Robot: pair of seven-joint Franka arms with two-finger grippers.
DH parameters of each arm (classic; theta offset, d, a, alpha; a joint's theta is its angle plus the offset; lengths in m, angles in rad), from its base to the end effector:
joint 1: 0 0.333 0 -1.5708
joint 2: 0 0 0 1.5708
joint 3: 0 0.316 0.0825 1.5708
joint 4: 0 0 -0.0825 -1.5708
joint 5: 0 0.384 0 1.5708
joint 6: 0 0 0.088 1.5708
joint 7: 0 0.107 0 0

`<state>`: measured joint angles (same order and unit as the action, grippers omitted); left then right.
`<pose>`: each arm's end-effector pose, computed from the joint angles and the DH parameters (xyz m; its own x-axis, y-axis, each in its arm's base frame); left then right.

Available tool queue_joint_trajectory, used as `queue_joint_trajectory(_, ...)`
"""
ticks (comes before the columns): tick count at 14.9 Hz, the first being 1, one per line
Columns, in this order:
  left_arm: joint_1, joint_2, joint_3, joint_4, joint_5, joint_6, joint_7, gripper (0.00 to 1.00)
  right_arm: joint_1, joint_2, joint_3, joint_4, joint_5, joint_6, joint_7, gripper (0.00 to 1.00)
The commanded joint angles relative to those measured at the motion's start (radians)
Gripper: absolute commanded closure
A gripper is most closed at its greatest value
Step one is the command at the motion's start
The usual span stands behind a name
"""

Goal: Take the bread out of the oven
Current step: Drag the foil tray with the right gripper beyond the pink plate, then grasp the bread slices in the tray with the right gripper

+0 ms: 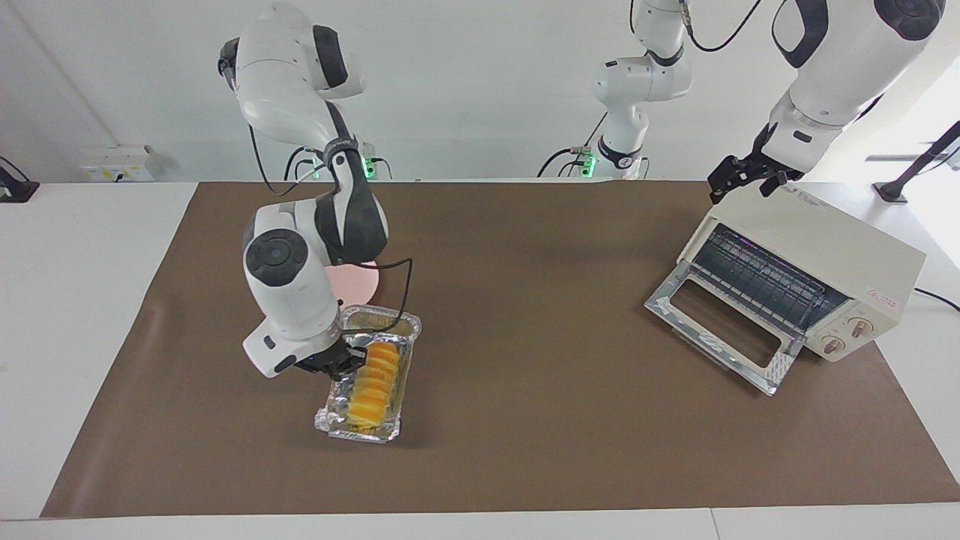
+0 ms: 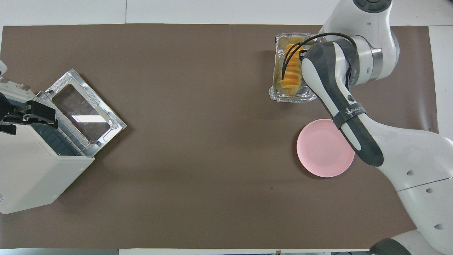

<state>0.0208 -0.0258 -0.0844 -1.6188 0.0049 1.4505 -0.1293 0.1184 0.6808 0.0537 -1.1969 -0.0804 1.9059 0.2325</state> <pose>0.5309 -0.0338 0.6065 0.9879 0.0672 -0.1400 0.0643 -0.9976 -0.0253 0.7367 0.1113 0.3853 0.9982 -0.0468 0.0379 -0.0481 -0.9982 0.0351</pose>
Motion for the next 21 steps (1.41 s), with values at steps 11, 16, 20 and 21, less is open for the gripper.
queue_joint_trajectory(11, 0.018, -0.031, -0.008, -0.029, -0.011, 0.008, 0.014, 0.0, 0.026, -0.098, 0.008, -0.193, -0.009, 0.017, -0.096, 0.0)
queue_joint_trajectory(16, 0.018, -0.031, -0.008, -0.03, -0.011, 0.008, 0.014, 0.0, 0.03, -0.092, 0.008, -0.196, -0.019, 0.091, -0.084, 0.0)
queue_joint_trajectory(20, 0.018, -0.031, -0.008, -0.03, -0.011, 0.008, 0.014, 0.0, 0.041, -0.052, 0.006, -0.19, -0.021, 0.154, -0.009, 0.0)
queue_joint_trajectory(21, 0.018, -0.031, -0.008, -0.03, -0.011, 0.008, 0.014, 0.0, 0.061, -0.047, 0.005, -0.188, -0.027, 0.154, 0.005, 0.01)
